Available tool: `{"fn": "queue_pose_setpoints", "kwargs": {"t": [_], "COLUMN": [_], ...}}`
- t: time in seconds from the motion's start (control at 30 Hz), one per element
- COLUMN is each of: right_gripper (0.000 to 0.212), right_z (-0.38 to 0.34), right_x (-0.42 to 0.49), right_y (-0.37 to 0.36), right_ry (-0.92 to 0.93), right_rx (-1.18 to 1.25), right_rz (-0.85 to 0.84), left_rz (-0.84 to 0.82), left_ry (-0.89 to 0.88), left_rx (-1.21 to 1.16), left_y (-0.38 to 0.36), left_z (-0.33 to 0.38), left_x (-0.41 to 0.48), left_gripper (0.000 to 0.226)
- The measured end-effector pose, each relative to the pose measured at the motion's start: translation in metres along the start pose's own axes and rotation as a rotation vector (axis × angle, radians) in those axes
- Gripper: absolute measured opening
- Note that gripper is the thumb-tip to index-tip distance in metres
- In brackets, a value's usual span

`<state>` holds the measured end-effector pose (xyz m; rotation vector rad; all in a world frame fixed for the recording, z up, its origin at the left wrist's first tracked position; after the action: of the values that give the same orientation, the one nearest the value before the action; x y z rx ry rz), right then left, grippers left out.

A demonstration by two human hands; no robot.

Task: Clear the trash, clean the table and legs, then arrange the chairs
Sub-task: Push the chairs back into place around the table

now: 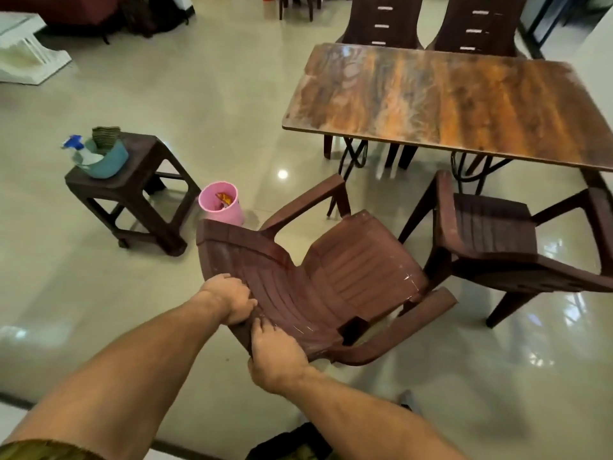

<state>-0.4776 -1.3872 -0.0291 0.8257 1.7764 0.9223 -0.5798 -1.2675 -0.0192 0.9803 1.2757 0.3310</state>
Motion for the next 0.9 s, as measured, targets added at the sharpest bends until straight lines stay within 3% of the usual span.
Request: {"fn": "queue_pose_setpoints", "kwargs": {"t": [0.2, 0.3, 0.37, 0.53, 0.73, 0.9], "right_gripper": [0.068, 0.063, 0.058, 0.039, 0.018, 0.026], "right_z": [0.005, 0.030, 0.057, 0.151, 0.248, 0.302], "right_x": [0.000, 0.012, 0.015, 0.008, -0.003, 0.004], "right_y": [0.011, 0.032, 0.041, 0.074, 0.102, 0.123], "right_ry": [0.226, 0.283, 0.264, 0.090, -0.044, -0.105], "right_rx": [-0.020, -0.101, -0.153, -0.282, -0.395, -0.380], "right_rz": [0.060, 0.109, 0.117, 0.124, 0.104, 0.182], "left_rz": [-0.019, -0.021, 0.014, 0.382, 0.479, 0.534], "left_ry": [0.166, 0.209, 0.181, -0.044, -0.095, -0.104], "left_rx": [-0.162, -0.256, -0.298, -0.334, -0.395, -0.401], "left_y": [0.007, 0.013, 0.014, 0.028, 0.069, 0.101], "left_z": [-0.018, -0.021, -0.016, 0.047, 0.131, 0.170], "left_x": [-0.016, -0.005, 0.003, 0.024, 0.068, 0.105], "left_gripper": [0.053, 0.063, 0.068, 0.063, 0.068, 0.071]}}
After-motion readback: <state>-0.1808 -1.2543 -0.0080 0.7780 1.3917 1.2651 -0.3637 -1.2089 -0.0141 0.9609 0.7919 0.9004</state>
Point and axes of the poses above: each hand's wrist, its own x-axis towards the middle knuckle, its own y-axis out of the back of the hand, z = x × y, the point moved 3 cm from there along x, towards the middle knuckle, and after that the axes turned 14 degrees about -x, right-handed, at the moved point
